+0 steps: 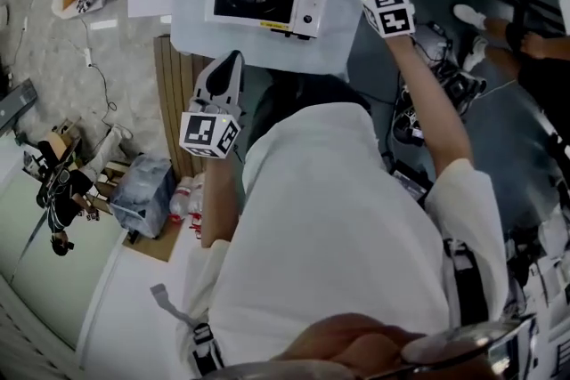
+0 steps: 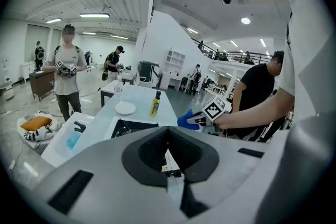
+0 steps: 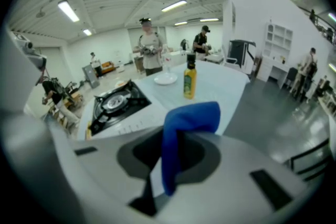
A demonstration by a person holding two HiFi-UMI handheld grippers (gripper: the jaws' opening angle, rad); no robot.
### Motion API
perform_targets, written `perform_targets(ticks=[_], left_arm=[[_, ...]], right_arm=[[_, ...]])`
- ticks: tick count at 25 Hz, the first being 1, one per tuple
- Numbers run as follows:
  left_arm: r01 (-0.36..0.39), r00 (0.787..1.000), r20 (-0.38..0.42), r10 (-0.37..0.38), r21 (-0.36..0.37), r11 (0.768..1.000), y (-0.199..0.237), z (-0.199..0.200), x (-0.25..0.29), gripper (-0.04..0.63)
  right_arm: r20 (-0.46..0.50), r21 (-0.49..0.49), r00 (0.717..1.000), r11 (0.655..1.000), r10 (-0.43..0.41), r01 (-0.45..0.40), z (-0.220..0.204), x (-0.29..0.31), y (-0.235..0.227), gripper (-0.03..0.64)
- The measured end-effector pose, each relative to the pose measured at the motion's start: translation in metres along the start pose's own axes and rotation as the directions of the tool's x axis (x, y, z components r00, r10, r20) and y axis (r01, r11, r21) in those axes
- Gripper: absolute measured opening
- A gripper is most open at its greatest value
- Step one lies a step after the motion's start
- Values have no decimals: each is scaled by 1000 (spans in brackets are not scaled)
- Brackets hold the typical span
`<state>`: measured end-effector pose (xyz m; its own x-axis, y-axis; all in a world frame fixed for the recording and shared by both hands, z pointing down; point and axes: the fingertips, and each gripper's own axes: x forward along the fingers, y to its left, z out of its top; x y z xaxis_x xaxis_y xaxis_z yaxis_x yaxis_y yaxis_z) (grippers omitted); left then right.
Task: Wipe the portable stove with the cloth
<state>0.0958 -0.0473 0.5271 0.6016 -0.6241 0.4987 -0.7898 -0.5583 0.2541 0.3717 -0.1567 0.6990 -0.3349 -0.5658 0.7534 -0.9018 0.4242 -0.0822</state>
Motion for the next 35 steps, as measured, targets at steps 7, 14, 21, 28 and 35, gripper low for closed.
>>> perform_targets(ticks=[7,14,21,28,35], left_arm=[[-4,999,-39,4,8,1000,-6,-3,7,32],[-22,997,-73,21,-9,1000,-5,-11,9,32],[-18,996,-82,18,-4,1000,-7,-18,4,32],[-16,996,-87,16,0,1000,-9,-23,-1,31],[-4,996,-86,5,9,1000,-17,-29,-6,32]], right_arm=[[-74,-13,996,999,-44,43,-19,56,-22,75],[-120,-86,993,996,22,-33,-36,90,-7,74],[-150,-102,983,987,110,-126,-50,87,20,75],[-166,-117,972,976,164,-184,-65,72,50,75],[-200,-126,961,968,190,-217,-91,58,78,75]])
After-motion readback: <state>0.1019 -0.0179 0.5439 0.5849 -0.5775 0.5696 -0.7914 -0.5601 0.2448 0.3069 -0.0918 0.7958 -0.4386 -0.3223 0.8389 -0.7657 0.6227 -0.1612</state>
